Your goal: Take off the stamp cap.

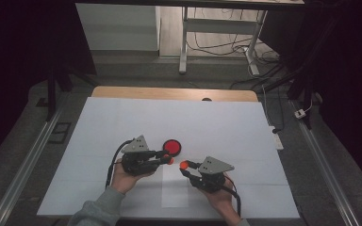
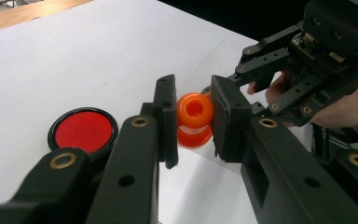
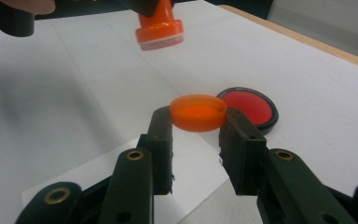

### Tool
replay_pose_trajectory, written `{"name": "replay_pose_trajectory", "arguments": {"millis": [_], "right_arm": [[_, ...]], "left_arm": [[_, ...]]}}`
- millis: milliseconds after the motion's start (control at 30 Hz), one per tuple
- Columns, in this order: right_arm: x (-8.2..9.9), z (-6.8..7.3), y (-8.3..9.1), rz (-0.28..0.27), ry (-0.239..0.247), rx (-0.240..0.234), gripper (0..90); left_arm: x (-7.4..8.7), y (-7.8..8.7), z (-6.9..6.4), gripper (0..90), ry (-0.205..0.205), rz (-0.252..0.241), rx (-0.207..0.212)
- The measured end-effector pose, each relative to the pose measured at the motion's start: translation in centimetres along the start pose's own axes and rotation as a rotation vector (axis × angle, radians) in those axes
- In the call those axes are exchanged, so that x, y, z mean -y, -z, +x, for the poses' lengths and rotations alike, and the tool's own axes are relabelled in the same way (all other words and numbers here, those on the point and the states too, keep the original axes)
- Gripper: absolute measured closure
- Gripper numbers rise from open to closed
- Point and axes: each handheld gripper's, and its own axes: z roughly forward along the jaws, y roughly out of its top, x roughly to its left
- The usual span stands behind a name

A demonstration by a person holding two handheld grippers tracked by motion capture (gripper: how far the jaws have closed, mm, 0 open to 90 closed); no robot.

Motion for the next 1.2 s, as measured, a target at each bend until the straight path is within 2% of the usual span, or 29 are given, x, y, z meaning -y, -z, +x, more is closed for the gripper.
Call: {"name": "replay_pose_trajectory", "arguments": {"millis": [433,833,1200], "right_arm": [[1.1,-1.6,1.8,-0.006,-0.027,0.040,65.6],[2.5,-3.3,4.4,0.006,-0.039,0.095,65.5],[3.6,-4.7,6.7,0.003,-0.073,0.144,65.4]], "left_arm": [[0.1,0.2,0.2,72.4,0.004,0.006,-0.020],[0.2,0.6,0.6,72.4,0.016,0.002,-0.029],[0.2,1.0,0.8,72.4,0.015,-0.002,-0.042]]}}
